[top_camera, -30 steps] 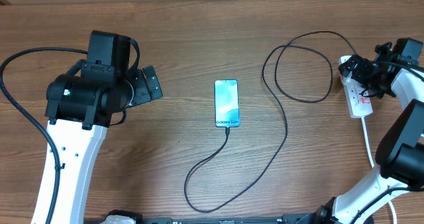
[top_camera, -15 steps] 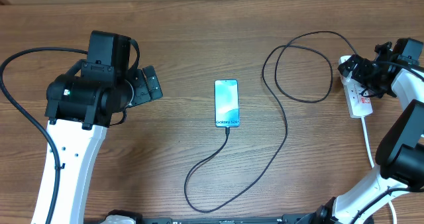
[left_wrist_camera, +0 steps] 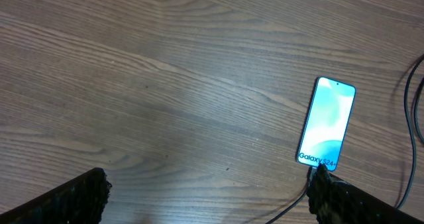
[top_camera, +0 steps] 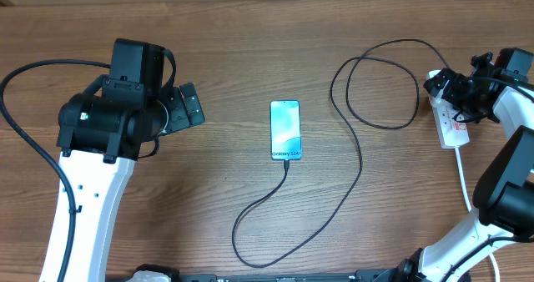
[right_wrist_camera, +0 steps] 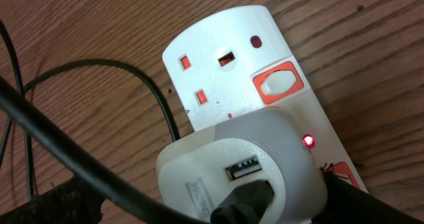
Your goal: Plug charger to phone and switch on socket
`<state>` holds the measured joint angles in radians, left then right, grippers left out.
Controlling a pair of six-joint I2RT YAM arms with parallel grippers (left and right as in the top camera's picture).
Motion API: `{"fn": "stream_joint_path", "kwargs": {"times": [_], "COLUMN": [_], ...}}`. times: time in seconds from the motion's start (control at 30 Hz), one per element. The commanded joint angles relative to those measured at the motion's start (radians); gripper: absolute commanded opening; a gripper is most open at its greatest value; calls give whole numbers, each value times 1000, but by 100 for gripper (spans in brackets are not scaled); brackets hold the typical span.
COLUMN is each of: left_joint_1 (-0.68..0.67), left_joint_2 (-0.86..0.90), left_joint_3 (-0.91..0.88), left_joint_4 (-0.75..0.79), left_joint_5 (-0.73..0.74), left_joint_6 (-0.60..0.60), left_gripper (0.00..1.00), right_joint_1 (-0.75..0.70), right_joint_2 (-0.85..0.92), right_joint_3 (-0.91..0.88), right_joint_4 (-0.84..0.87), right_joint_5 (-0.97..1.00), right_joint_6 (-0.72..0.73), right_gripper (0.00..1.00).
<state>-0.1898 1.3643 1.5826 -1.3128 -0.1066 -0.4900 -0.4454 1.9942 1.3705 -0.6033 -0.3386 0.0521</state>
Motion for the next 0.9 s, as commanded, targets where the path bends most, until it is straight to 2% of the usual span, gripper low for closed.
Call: {"fn": "stream_joint_path", "kwargs": {"times": [0.0,0.37,0.87], "left_joint_1": [-7,-7,-7], "left_joint_2": [7,7,7], "left_joint_3": [-1,-1,-1], "left_joint_4": [1,1,1], "left_joint_5": [-16,-16,-16], "left_joint_6": [19,19,19], "left_gripper": [100,100,100], "right_joint_1": [18,-52,-48], "right_joint_2": [16,-37,-329], "right_joint_3": [-34,-31,-27], "right_joint_4": [-28,-63,-201], "right_joint_5": [-108,-91,65], "right_joint_6": [31,85,151], "right_gripper": [100,100,100]}}
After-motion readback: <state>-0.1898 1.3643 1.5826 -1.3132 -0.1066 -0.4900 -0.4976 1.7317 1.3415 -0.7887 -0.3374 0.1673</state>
